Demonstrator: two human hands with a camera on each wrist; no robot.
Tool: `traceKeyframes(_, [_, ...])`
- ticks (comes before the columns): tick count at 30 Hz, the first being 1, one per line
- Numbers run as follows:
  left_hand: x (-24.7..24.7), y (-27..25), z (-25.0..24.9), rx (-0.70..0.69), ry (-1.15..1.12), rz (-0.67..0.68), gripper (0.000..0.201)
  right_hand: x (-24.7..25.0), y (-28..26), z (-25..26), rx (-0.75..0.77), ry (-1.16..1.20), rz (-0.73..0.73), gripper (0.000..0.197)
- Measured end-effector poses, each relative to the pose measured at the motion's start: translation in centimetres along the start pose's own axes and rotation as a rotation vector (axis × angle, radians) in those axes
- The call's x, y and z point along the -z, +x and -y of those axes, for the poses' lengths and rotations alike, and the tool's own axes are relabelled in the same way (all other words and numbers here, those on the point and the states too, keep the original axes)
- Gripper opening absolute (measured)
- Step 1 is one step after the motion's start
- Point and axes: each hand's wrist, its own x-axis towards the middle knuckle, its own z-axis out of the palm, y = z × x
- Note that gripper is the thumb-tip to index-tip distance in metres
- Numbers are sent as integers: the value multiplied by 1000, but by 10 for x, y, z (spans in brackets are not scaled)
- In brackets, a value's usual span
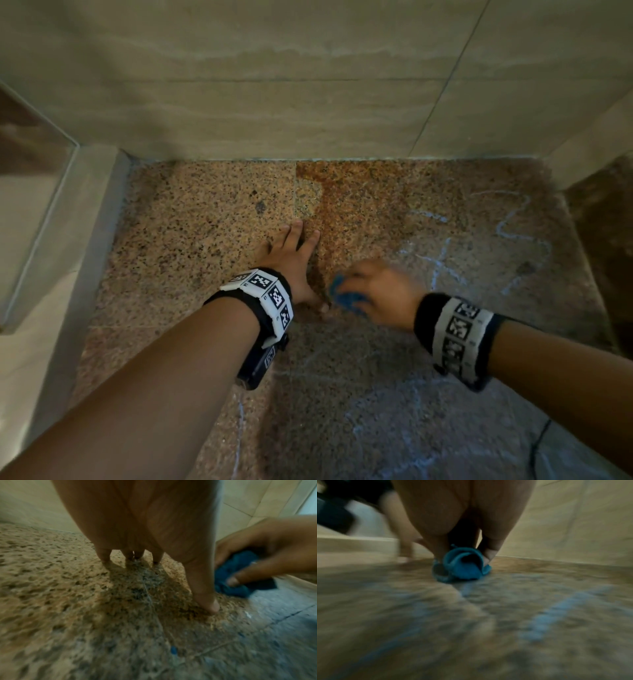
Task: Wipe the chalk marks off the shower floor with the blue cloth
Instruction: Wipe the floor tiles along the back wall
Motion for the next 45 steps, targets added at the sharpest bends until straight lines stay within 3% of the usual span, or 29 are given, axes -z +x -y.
traceKeyframes(2, [2, 0, 0, -40, 7, -15, 133, 13, 6, -31, -261, 123, -174, 38])
traceKeyframes(4, [4, 4, -5, -95, 30, -27, 133, 26, 9, -58, -563, 186, -253, 39])
traceKeyframes(6, [4, 12, -12, -143, 32, -16, 136, 29, 10, -63, -703, 163, -272, 39])
traceKeyframes(8, [0, 18, -18, -154, 49, 3, 141, 23, 7, -47, -668, 128, -265, 39])
traceKeyframes(13, [-5, 18, -23, -126, 92, 3, 144, 0, -19, 0, -301, 134, -75, 42])
traceKeyframes(16, [-2, 16, -25, -111, 91, 10, 144, 6, -26, -4, -251, 157, -7, 43])
traceKeyframes(19, [0, 17, -24, -100, 92, 7, 143, 15, -12, -29, -308, 71, -81, 39])
traceKeyframes(22, [-1, 16, -24, -102, 80, 18, 144, 35, 1, -72, -627, 154, -301, 39])
traceKeyframes(24, [0, 15, -24, -92, 82, 32, 144, 41, 1, -85, -775, 151, -305, 43])
traceKeyframes(26, [4, 14, -28, -67, 79, 49, 145, 37, 0, -77, -680, 73, -262, 41])
traceKeyframes(32, [-3, 7, -43, 22, 52, 64, 143, 3, -24, -31, -31, -55, -95, 36])
traceKeyframes(35, [-5, 7, -45, 38, 39, 74, 142, 12, -25, -56, -68, -108, -230, 29])
traceKeyframes(39, [-1, 6, -48, 50, 40, 79, 142, 15, -30, -84, -443, -15, -371, 28])
traceKeyframes(41, [-1, 7, -49, 58, 44, 73, 142, 5, -34, -69, -327, 73, -390, 24])
traceKeyframes(44, [-3, 7, -49, 70, 48, 67, 141, -19, -38, -32, -17, -68, -54, 41])
traceKeyframes(45, [-3, 7, -49, 69, 48, 65, 141, -18, -38, -30, 18, -106, -13, 43])
